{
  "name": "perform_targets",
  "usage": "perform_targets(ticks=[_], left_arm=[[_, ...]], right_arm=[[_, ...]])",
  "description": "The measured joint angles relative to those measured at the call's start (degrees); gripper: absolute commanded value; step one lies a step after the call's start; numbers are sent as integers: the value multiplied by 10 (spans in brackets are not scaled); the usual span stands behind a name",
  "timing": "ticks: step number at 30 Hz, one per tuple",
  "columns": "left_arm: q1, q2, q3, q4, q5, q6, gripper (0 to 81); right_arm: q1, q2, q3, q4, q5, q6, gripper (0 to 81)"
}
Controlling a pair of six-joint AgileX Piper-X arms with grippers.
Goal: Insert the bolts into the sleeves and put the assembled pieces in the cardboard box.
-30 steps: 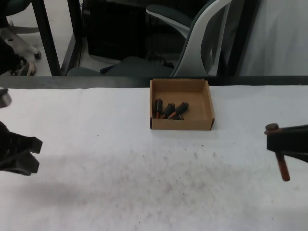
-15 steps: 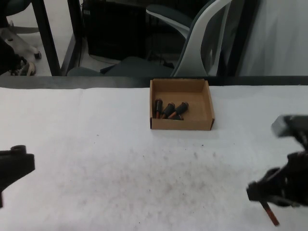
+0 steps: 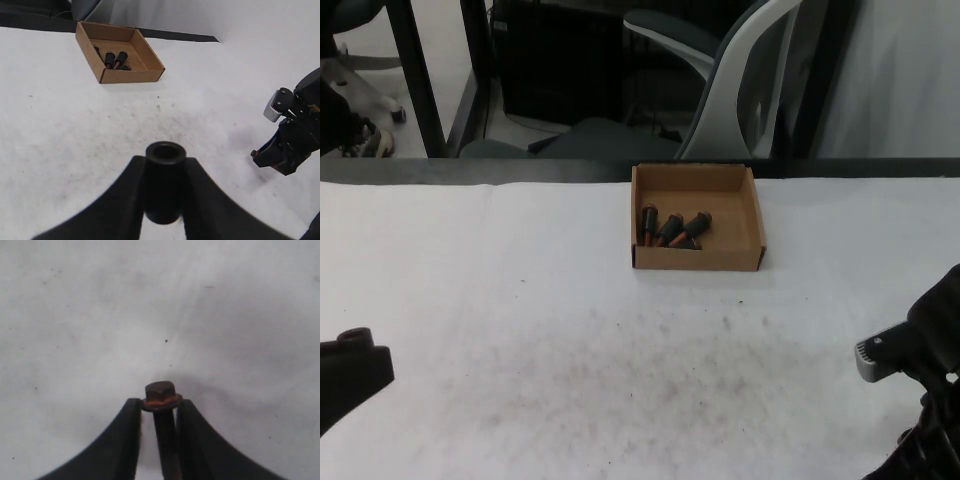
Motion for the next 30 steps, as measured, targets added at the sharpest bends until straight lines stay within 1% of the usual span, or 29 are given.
perform_targets(ticks=[1, 4, 5, 6, 8, 9, 12, 21, 30], left_arm=[[0, 0, 0, -4, 1, -2, 8], [0, 0, 0, -14, 0, -3, 8], [0, 0, 0, -16, 0, -3, 8], [0, 0, 0, -16, 0, -3, 8], [0, 0, 0, -17, 0, -5, 8], [0, 0, 0, -18, 0, -5, 8], [0, 0, 0, -20, 0, -5, 8], [0, 0, 0, -20, 2, -11, 8], [0, 0, 0, -20, 3, -16, 8]], right_arm=[[0, 0, 0, 1, 0, 0, 221], [0, 0, 0, 0, -1, -14, 495], [0, 0, 0, 0, -1, -14, 540], [0, 0, 0, 2, -1, -20, 556], [0, 0, 0, 4, 1, -27, 526], [0, 0, 0, 4, 5, -31, 491], [0, 0, 0, 6, 17, -45, 438], [0, 7, 0, 18, 25, -167, 438], [0, 58, 0, 16, 16, -203, 438]])
